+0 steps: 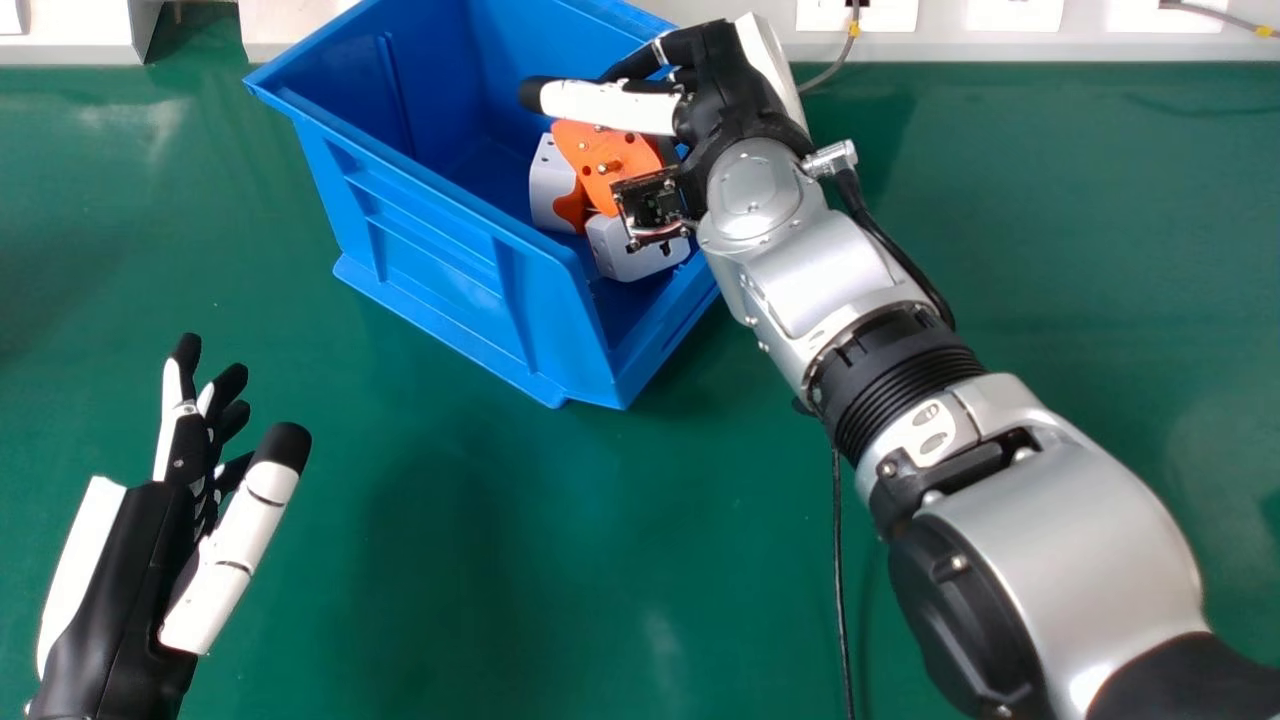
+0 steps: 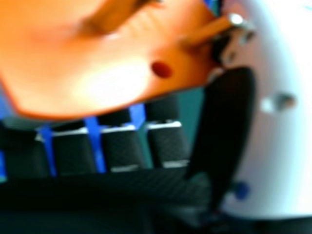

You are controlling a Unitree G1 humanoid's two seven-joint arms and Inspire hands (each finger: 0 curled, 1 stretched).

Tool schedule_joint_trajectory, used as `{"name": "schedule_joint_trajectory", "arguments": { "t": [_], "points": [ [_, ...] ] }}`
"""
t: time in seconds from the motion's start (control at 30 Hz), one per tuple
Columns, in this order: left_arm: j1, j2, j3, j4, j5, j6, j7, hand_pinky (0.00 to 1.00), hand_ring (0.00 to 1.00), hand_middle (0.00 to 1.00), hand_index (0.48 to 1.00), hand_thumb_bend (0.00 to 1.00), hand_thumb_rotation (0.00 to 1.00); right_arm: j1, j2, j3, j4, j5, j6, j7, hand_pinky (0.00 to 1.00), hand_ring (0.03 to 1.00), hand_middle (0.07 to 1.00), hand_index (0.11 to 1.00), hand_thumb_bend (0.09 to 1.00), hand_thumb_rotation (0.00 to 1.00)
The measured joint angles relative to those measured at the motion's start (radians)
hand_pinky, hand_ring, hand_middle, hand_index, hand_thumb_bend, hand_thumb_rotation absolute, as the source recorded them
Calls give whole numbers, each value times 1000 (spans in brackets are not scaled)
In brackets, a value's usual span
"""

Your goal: Pick all objects and put in blue box

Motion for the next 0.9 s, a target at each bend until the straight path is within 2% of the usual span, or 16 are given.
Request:
{"name": "schedule_joint_trajectory", "arguments": {
  "t": [0.17,0.27,0.37,0.43,0.47,0.53,0.57,0.6,0.63,0.67,0.7,0.73,0.83,0.9],
  "points": [
    [-6,0,0,2,0,0,-1,898,969,984,972,640,892,0,-2,4,0,-2,0,13,11,56,112,190,402,327],
    [-9,0,0,2,0,1,-1,896,967,983,972,639,891,0,-4,5,0,-2,0,14,5,49,106,170,424,410],
    [-10,0,0,2,0,4,-1,895,965,982,972,645,889,0,-6,7,0,-2,0,19,11,58,115,204,436,445],
    [-11,0,0,1,0,12,-1,894,964,980,971,651,888,0,-8,9,0,-3,0,21,26,84,142,281,447,459],
    [-13,0,-1,1,0,16,-1,894,964,980,971,651,888,0,-9,12,0,-4,1,22,26,84,142,281,447,459],
    [-19,0,-1,3,0,21,-1,893,963,979,970,655,887,0,-10,14,0,-5,5,25,114,223,276,416,485,506],
    [-23,0,-1,6,0,21,-1,893,963,979,970,655,887,0,-10,15,0,-5,7,28,114,223,276,416,485,506],
    [-27,0,-1,9,0,21,-1,892,963,979,970,656,885,0,-10,16,0,-5,8,31,181,313,360,474,505,537],
    [-31,0,-1,10,0,21,-1,892,963,979,970,656,885,0,-11,18,-1,-5,9,34,181,313,360,474,505,537],
    [-34,0,-1,12,0,21,-1,891,962,978,969,656,883,0,-11,21,-1,-6,9,37,275,418,458,550,523,574],
    [-38,0,-1,12,0,22,-1,891,962,978,969,656,880,0,-12,26,-2,-6,9,43,436,577,618,673,550,646],
    [-40,0,-1,12,0,22,-1,890,962,978,968,657,879,0,-13,28,-3,-6,9,47,496,634,677,718,561,674],
    [-44,0,-1,17,0,22,-1,890,962,978,968,657,878,1,-20,31,-11,-6,9,68,547,682,727,758,571,698],
    [-47,0,-2,21,0,23,-1,890,961,978,968,658,876,1,-24,31,-13,-5,9,82,670,785,826,844,596,752]
  ]
}}
